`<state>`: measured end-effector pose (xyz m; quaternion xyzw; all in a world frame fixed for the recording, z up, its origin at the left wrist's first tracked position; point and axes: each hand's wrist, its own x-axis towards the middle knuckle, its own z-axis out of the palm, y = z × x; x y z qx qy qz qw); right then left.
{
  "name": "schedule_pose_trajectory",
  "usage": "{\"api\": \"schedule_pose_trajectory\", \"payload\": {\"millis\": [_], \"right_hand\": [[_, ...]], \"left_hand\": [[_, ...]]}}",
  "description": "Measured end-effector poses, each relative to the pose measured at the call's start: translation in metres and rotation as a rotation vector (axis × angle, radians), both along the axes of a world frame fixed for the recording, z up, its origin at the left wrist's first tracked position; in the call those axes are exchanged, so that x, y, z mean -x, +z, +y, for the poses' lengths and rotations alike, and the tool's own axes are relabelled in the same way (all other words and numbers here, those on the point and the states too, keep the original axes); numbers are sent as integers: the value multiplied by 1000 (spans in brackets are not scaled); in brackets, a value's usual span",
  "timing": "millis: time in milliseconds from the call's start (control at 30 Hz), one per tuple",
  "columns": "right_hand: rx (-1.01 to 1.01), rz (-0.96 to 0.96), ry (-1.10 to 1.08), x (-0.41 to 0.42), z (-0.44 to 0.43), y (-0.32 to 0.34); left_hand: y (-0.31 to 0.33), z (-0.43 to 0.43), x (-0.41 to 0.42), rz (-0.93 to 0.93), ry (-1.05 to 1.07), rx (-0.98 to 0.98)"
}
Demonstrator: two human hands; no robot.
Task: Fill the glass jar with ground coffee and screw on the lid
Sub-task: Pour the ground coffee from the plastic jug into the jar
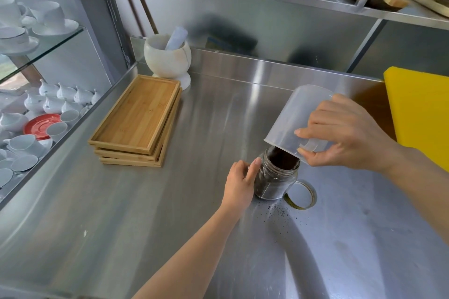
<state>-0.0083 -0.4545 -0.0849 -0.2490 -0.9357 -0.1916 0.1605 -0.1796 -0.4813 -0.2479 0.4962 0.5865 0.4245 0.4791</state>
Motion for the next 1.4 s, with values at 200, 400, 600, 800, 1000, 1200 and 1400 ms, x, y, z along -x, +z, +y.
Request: {"api": "schedule_pose_trajectory", "payload": {"millis": [200, 400, 600, 800, 1000, 1200, 1400], "right_hand": [[-10, 4, -10, -1, 0, 2], [-19, 9, 0, -2, 0, 2], [-39, -23, 14, 0, -3, -1], [-34, -50, 51, 1, -4, -5], [-69, -71, 73, 2, -7, -7], [-101, 42, 75, -3, -9, -6], [28, 324, -90, -16, -12, -11]], "left_hand": [[-1, 1, -1, -8, 5, 1], [-1, 2, -1, 1, 5, 4], [-2, 3, -1, -4, 2, -6], [-2, 5, -2, -14, -3, -11], [-3, 6, -1, -2, -7, -22], [-4, 6, -2, -3, -10, -16], [-5, 6, -1, -7, -17, -8]]}}
